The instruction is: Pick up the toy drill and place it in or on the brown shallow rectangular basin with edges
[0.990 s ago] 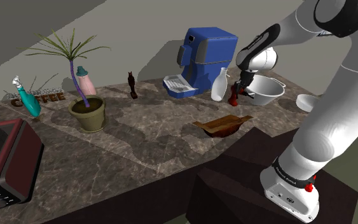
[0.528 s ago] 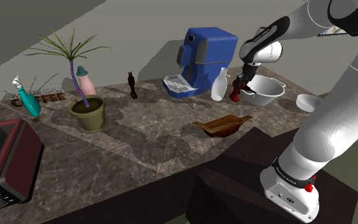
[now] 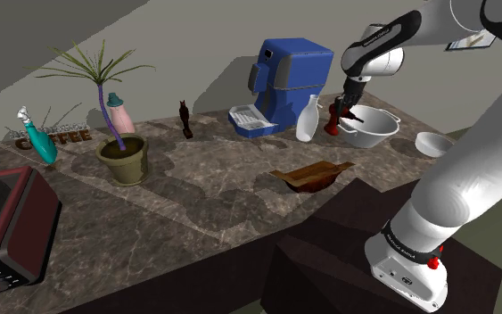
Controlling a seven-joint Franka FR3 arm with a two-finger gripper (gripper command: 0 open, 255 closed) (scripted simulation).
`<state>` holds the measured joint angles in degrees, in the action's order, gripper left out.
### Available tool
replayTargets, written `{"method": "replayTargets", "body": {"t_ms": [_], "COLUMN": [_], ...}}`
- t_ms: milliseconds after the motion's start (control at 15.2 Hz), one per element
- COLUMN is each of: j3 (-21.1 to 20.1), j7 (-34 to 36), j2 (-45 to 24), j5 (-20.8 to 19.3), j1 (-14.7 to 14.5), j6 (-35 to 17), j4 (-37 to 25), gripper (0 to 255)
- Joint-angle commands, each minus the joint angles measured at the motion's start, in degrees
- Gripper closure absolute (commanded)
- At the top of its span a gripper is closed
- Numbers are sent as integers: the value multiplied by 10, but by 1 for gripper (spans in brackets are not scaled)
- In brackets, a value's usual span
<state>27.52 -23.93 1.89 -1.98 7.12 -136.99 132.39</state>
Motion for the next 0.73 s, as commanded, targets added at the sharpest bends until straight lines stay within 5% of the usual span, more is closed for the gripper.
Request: {"method": "replayTargets", "body": {"t_ms": [0,660], "j3": [-1,-75], "j7": [5,150], "j2": [10,166], "j5": [-7,-83], "j1": [0,-18], "j6": [17,62], "j4": [-8,101], "gripper": [255,255]}}
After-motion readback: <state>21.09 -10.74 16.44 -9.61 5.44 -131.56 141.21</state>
